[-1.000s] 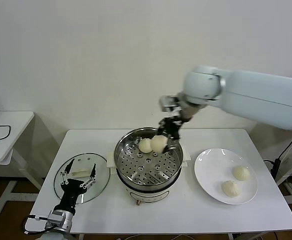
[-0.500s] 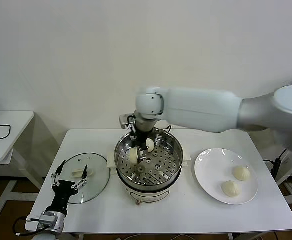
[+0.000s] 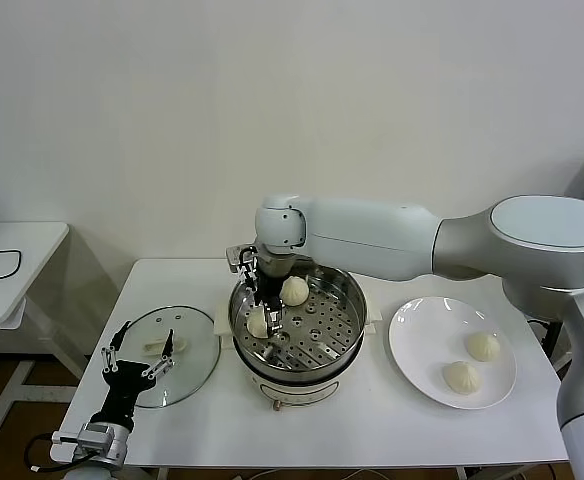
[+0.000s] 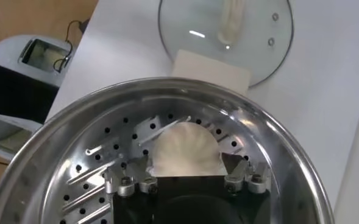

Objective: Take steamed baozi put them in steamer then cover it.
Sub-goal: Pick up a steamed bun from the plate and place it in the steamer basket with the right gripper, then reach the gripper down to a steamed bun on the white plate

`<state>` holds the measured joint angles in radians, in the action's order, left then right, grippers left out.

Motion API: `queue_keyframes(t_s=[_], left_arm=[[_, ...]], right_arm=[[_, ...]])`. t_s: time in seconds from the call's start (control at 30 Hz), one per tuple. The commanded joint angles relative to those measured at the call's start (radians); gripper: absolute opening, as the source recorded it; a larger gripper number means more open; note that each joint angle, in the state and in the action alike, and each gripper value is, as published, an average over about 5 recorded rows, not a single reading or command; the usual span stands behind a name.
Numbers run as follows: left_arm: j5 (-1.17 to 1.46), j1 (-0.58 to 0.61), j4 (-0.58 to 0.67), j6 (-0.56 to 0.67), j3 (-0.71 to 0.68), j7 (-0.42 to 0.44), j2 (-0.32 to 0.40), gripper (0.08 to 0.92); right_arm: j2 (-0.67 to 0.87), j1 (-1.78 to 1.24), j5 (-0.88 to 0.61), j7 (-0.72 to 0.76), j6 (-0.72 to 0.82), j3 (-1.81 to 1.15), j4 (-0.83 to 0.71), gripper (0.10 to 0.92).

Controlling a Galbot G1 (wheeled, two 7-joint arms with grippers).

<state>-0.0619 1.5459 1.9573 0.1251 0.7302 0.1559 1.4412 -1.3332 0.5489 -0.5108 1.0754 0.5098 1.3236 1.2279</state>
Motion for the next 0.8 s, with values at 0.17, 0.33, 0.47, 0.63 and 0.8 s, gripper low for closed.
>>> queue_keyframes(t_s=[0.17, 0.33, 0.47, 0.63, 0.8], left_arm=[[-0.01, 0.007, 0.012, 0.001, -0.011, -0.002, 0.0, 0.823], [-0.022, 0.005, 0.003, 0.003, -0.034, -0.003, 0.003, 0.823], [-0.027, 0.007, 0.002, 0.004, -0.047, -0.004, 0.005, 0.823], [-0.031, 0.015, 0.015, 0.004, -0.054, -0.007, 0.009, 0.823], [-0.038, 0.024, 0.022, 0.01, -0.053, -0.007, 0.013, 0.823]], right_arm=[[0.512, 0.262, 0.051, 0.166, -0.093, 0.01, 0.297, 0.823], [0.78, 0.204, 0.238, 0.252, -0.17, 0.002, 0.417, 0.823], [0.939, 0.042, 0.42, 0.286, -0.241, -0.072, 0.433, 0.823], [1.05, -0.37, 0.61, 0.306, -0.325, -0.405, 0.379, 0.823], [1.046, -0.79, 0.723, 0.304, -0.371, -0.785, 0.309, 0.823]])
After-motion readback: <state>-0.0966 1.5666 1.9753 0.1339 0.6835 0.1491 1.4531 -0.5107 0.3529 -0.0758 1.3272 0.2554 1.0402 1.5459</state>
